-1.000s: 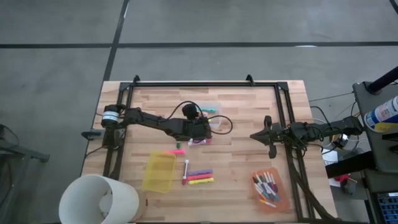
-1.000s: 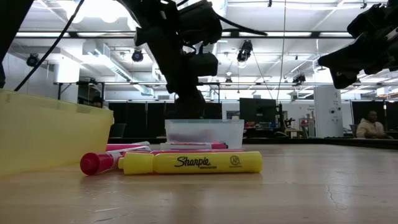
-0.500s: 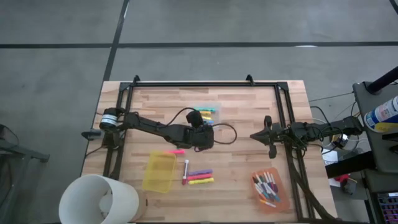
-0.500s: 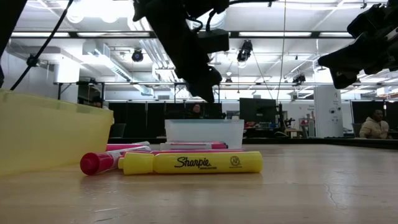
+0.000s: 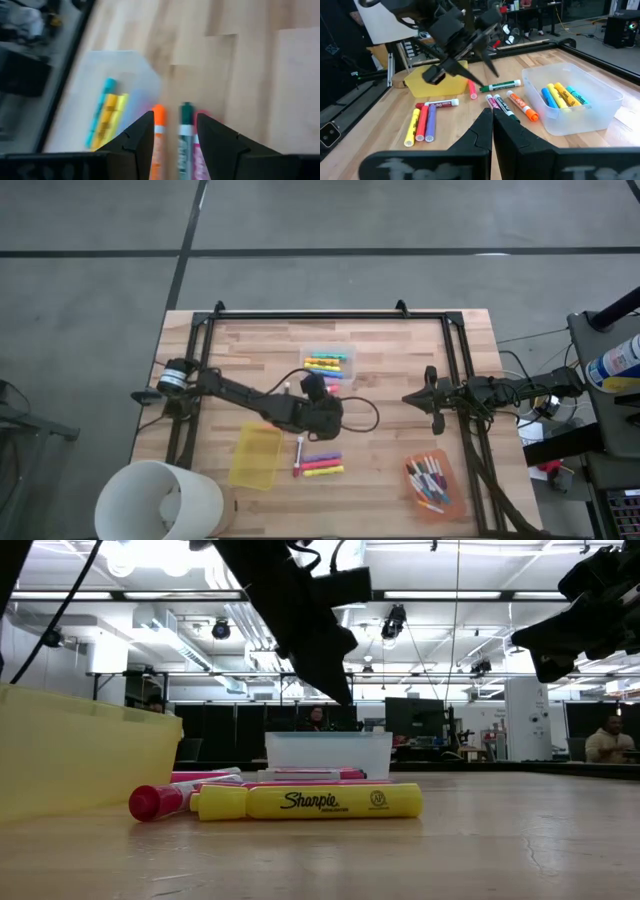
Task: Pick & Place Markers
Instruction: Put the large red highlighter pen into the transparent bin
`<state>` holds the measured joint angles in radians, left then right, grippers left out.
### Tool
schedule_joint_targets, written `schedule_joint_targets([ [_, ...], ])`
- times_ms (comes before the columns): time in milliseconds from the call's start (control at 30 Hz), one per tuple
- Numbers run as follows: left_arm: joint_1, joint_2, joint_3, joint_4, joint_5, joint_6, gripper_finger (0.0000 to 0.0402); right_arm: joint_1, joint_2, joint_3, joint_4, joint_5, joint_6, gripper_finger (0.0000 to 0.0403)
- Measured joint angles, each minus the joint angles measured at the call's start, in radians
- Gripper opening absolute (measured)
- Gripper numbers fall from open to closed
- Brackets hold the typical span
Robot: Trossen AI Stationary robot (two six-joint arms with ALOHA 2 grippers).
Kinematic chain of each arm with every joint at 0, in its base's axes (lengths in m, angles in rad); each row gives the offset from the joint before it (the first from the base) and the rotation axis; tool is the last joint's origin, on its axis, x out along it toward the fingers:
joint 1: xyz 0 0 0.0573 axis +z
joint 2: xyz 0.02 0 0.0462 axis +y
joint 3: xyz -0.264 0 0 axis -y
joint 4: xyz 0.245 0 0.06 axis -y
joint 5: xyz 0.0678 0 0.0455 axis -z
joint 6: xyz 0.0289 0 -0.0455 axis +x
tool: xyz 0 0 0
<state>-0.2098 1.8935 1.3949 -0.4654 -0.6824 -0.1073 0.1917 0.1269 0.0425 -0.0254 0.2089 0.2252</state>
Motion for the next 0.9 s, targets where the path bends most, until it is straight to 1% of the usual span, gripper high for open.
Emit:
schedule_joint_targets([
  [167,-0.008,0.000,0.000,-0.001,0.101,-0.040,0.0149,0.000,0.000,0.000,0.000,0.000,0.000,0.0009],
  [267,-0.008,0.000,0.000,-0.001,0.204,-0.065,0.0149,0.000,0.000,0.000,0.000,0.000,0.000,0.0009],
  [400,-0.008,0.000,0.000,-0.007,0.434,-0.100,0.0149,0.000,0.000,0.000,0.000,0.000,0.000,0.0009],
  [500,-0.008,0.000,0.000,-0.009,0.611,-0.155,0.0149,0.000,0.000,0.000,0.000,0.000,0.000,0.0009],
  [567,-0.009,0.000,-0.001,-0.009,0.702,-0.186,0.0149,0.000,0.000,0.000,0.000,0.000,0.000,0.0009],
  [633,-0.014,0.000,-0.002,-0.008,0.769,-0.232,0.0149,0.000,0.000,0.000,0.000,0.000,0.000,0.0009],
  [667,-0.015,0.000,-0.006,-0.004,0.795,-0.245,0.0149,0.000,0.000,0.000,0.000,0.000,0.000,0.0009],
  [733,-0.022,0.000,-0.010,-0.006,0.816,-0.267,0.0149,0.000,0.000,0.000,0.000,0.000,0.000,0.0009],
  [900,-0.044,0.020,-0.010,0.015,0.812,-0.279,0.0149,0.000,0.000,0.000,0.000,0.000,0.000,0.0009],
])
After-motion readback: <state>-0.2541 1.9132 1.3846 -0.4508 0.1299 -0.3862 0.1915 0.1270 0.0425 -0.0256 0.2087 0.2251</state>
